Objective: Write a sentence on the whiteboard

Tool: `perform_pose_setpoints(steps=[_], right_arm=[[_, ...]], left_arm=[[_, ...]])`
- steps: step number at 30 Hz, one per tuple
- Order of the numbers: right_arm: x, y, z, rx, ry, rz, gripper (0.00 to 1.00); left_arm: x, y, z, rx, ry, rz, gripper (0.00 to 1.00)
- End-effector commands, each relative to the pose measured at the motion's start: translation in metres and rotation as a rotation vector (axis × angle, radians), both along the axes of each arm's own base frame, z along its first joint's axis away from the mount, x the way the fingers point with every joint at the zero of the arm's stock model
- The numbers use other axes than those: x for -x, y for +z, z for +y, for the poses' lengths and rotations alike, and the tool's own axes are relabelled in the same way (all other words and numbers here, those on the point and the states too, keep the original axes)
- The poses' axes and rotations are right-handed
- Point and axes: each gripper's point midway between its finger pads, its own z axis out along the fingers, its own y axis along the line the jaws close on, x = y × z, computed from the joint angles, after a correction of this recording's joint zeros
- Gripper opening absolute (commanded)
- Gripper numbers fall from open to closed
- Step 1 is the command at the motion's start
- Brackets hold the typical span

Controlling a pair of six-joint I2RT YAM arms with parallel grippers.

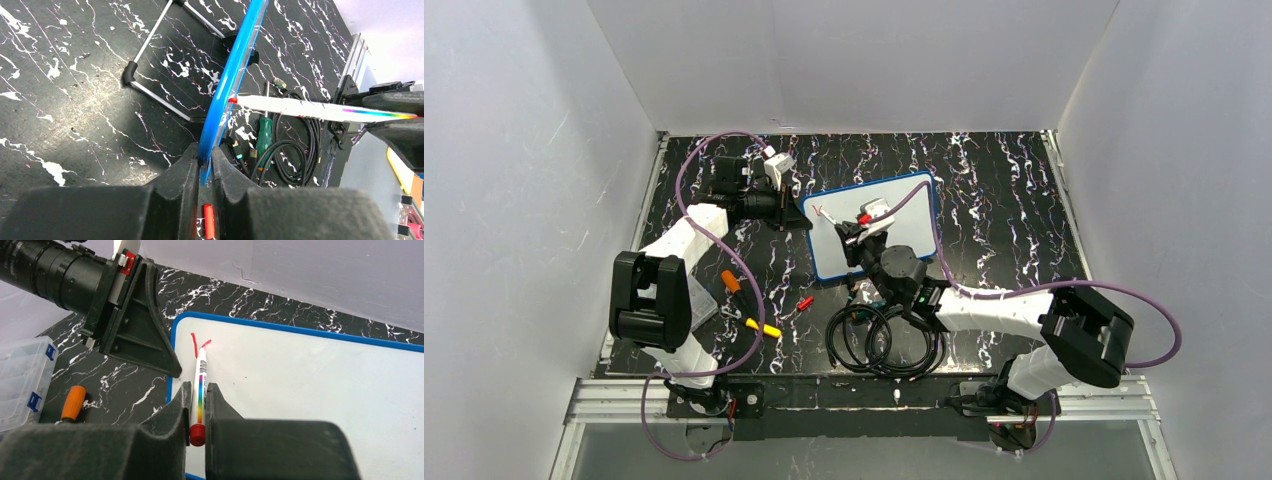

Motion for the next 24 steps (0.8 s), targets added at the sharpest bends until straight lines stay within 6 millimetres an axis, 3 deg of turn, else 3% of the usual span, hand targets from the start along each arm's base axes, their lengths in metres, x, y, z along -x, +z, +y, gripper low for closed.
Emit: perform_pose_setpoints(steps=[1,24], right_arm=[[0.007,0.003,0.001,-0.031,0.009,0.006,0.01],[0.021,-0.022,-0.006,0.012,0.003,0.053,0.01]], left_arm=[[0.006,0.022,0.000,0.004,-0.009,-0.050,0.00],[0.007,0.023,0.001,0.002,-0.009,-0.054,0.00]])
